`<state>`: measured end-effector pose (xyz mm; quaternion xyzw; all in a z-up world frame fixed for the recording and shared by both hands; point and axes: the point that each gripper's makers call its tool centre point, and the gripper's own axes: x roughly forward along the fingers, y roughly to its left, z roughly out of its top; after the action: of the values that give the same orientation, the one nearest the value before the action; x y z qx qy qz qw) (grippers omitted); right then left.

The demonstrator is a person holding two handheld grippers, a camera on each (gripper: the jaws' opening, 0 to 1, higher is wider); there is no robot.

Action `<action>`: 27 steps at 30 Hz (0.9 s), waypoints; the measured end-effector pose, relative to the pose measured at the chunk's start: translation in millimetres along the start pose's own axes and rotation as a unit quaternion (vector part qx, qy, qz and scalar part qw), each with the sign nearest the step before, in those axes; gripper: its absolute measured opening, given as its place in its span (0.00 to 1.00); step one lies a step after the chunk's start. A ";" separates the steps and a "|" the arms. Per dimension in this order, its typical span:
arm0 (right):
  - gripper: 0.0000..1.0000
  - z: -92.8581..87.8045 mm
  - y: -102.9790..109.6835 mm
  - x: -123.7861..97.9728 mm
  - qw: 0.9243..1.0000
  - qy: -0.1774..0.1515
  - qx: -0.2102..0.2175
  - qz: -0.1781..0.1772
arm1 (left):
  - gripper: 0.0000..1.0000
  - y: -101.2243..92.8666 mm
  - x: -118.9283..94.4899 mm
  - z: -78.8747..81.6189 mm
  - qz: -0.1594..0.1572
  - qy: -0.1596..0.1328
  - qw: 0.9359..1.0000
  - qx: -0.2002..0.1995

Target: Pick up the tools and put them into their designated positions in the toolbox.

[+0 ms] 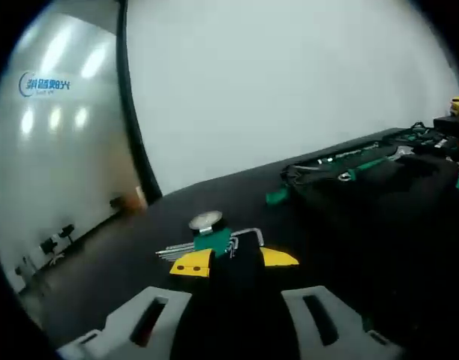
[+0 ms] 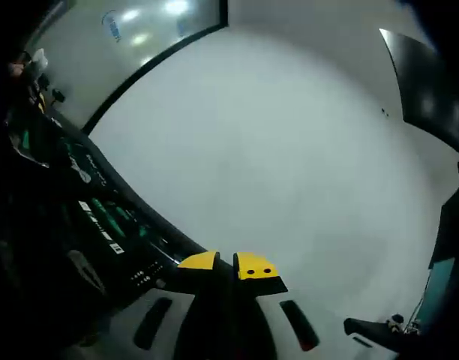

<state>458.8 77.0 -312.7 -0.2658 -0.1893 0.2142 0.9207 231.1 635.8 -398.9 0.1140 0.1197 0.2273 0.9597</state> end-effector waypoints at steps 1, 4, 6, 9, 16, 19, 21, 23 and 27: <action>0.06 1.9 0.6 -2.3 1.000 0.000 0.000 0.001 | 0.17 5.2 8.6 5.0 -0.001 -0.008 1.000 -0.003; 0.06 1.6 2.3 -3.5 1.000 0.002 0.007 0.004 | 0.17 23.7 25.1 16.8 0.031 -0.029 0.999 -0.033; 0.06 -0.3 4.2 -2.3 1.000 0.005 0.007 0.006 | 0.22 21.0 35.9 6.3 0.031 -0.016 0.994 -0.108; 0.06 -1.0 8.0 -2.7 1.000 0.010 -0.003 0.010 | 0.75 -2.2 46.8 -9.2 -0.032 0.029 0.995 -0.090; 0.06 3.6 8.3 -6.6 0.999 0.015 -0.027 0.009 | 0.72 8.8 46.9 -20.6 0.025 0.042 0.997 -0.053; 0.06 0.4 9.4 -6.6 0.999 0.018 -0.028 0.010 | 0.67 16.5 54.1 -29.2 0.020 0.064 0.993 -0.096; 0.06 0.0 10.9 -6.2 0.999 0.019 -0.030 0.013 | 0.53 16.3 53.7 -31.2 0.020 0.067 0.992 -0.103; 0.06 1.1 14.1 -6.2 0.999 0.019 -0.033 0.018 | 0.51 14.0 52.0 -31.3 0.020 0.063 0.992 -0.105; 0.06 2.3 15.0 -6.3 0.999 0.018 -0.040 0.019 | 0.36 24.0 46.4 -32.7 0.041 0.063 0.988 -0.133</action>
<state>448.1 86.3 -320.9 -0.3100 -0.1760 0.2186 0.9084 252.3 683.6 -431.5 -0.0248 0.1441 0.2876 0.9465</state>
